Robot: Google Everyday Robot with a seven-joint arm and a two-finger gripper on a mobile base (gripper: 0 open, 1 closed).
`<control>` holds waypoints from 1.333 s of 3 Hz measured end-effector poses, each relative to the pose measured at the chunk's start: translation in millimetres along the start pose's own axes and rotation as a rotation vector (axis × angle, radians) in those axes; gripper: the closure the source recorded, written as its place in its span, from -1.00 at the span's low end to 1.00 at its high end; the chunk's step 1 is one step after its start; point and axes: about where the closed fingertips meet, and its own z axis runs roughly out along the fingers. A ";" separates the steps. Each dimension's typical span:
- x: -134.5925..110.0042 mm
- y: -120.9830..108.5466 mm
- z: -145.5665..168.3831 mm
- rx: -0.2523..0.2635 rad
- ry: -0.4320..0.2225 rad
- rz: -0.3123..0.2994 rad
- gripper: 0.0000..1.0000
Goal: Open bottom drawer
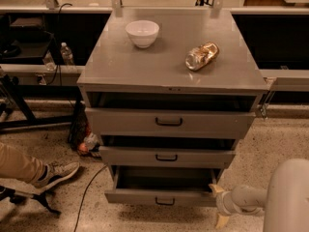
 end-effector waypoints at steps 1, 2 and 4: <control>-0.3 -8.0 26.0 -0.031 0.027 -0.005 -1.00; -6.0 -11.0 54.5 -0.081 0.039 -0.021 -1.00; -6.9 -0.8 68.2 -0.124 0.060 -0.008 -0.16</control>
Offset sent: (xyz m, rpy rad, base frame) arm 0.0391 0.0385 -0.0753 -0.0751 0.1287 0.0656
